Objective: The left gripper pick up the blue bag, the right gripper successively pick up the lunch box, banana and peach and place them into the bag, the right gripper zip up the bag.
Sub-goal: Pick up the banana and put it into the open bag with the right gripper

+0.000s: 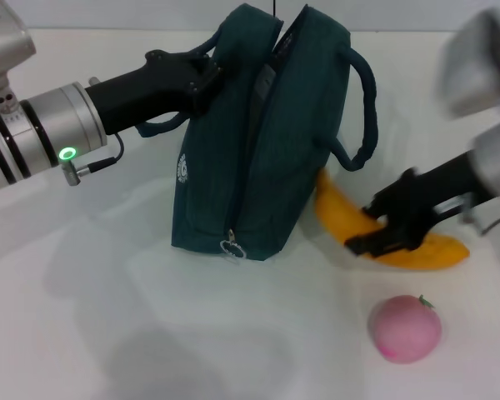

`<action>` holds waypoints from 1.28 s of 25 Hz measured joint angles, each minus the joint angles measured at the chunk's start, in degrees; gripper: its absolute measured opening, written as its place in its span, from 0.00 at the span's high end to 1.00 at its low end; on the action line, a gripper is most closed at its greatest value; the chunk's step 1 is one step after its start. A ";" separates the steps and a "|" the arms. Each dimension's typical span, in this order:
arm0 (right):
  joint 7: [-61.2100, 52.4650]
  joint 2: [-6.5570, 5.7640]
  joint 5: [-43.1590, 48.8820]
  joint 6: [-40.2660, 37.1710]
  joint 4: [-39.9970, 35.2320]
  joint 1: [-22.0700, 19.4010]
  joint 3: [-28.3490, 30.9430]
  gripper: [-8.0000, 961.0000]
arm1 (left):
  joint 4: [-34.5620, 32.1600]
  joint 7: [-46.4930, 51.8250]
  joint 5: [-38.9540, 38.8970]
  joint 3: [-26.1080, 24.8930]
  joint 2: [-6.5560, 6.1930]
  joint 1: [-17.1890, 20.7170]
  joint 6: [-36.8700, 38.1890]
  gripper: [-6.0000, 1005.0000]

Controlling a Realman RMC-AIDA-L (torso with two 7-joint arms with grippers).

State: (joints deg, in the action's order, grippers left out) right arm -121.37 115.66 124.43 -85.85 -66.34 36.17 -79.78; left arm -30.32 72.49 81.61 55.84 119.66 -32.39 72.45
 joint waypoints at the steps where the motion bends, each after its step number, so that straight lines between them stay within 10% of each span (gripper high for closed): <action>1: 2.03 0.01 -1.51 -1.63 -0.10 -0.99 3.32 0.52 | 0.00 -0.16 -0.28 0.01 -0.01 0.09 0.20 0.96; 12: 30.65 -0.31 -28.68 -24.78 12.88 -8.24 35.29 0.53 | 0.88 -2.38 -3.57 0.37 0.03 0.63 3.52 0.96; 21: 35.96 -0.37 -52.44 -15.19 42.15 -1.90 36.69 0.53 | 1.05 -2.39 -3.69 1.75 0.04 0.30 5.04 0.96; 32: 31.85 0.36 -61.31 -7.79 57.40 7.00 36.63 0.53 | 1.68 -2.53 -3.74 2.50 0.10 -0.14 5.16 0.96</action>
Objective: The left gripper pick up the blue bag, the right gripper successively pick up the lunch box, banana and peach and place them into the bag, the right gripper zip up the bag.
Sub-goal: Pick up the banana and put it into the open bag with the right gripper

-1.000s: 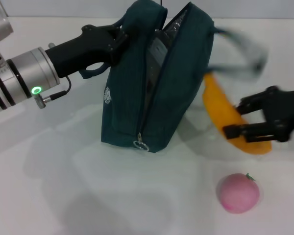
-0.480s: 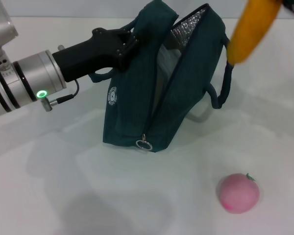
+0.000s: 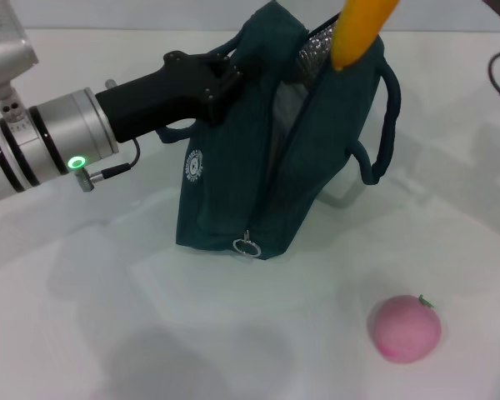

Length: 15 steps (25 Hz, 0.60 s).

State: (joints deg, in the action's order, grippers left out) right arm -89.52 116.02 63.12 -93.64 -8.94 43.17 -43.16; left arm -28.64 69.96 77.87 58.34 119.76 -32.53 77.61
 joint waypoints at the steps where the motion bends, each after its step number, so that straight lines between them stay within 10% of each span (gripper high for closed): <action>1: -0.32 0.04 -0.76 0.46 1.08 0.40 -0.04 0.53 | 0.00 -0.03 0.00 0.12 0.00 -0.09 0.00 0.96; 15: -1.32 0.17 0.15 6.02 12.45 7.49 -1.87 0.53 | -0.02 -0.92 -0.92 1.76 0.12 -0.44 0.09 0.96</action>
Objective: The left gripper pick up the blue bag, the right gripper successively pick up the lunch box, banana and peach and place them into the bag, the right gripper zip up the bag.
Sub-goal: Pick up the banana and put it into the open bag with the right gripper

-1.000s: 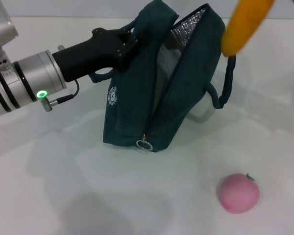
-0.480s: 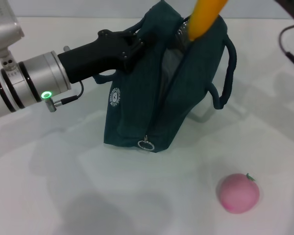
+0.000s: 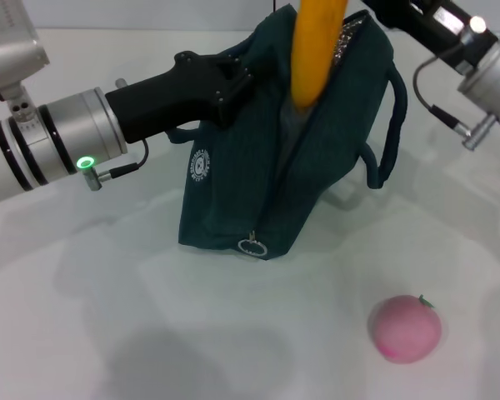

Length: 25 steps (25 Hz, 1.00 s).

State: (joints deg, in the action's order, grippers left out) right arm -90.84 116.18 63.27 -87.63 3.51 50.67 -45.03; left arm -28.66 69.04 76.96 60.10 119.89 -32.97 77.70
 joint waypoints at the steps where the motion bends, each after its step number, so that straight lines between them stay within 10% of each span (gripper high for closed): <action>1: 0.00 0.00 0.17 -0.54 0.09 -0.44 -0.07 0.53 | 0.00 -0.02 -0.15 -0.01 -0.01 0.01 0.00 0.96; 25: 10.13 0.00 10.25 -2.35 2.95 -4.99 0.49 0.53 | 0.00 -0.40 -1.48 0.00 -0.10 -0.08 -0.19 0.96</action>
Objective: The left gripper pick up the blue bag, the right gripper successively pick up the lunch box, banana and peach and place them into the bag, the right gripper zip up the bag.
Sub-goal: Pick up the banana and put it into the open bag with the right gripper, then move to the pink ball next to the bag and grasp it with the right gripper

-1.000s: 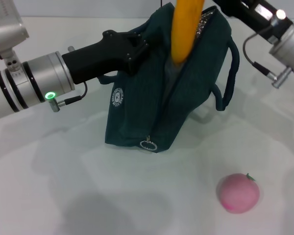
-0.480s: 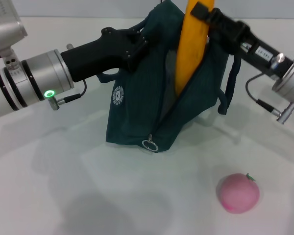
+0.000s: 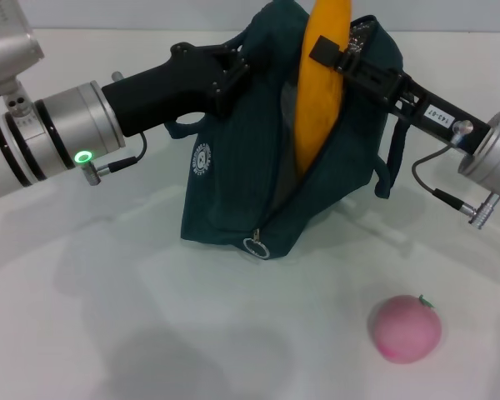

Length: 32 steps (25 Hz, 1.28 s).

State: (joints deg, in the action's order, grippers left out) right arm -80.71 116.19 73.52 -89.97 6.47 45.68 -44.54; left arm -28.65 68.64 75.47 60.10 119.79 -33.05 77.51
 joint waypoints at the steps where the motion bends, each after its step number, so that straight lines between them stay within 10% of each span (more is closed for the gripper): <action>1: 0.51 0.00 0.07 -0.20 -0.19 -0.08 -0.02 0.53 | 0.00 0.00 0.00 0.00 0.00 0.00 0.00 0.96; 19: 9.70 -0.02 -4.01 -7.44 -15.59 -8.90 -1.42 0.11 | -0.08 0.26 -0.01 -0.56 -0.16 0.00 -0.45 0.96; 32: 7.55 -0.67 4.48 -7.99 -42.36 -15.18 -30.38 0.09 | -0.48 0.39 0.03 -0.78 -0.35 -0.25 -1.40 0.96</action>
State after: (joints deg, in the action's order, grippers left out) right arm -73.16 115.52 77.99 -97.97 -35.90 30.50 -74.93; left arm -29.13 69.03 75.51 59.32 119.44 -33.30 76.12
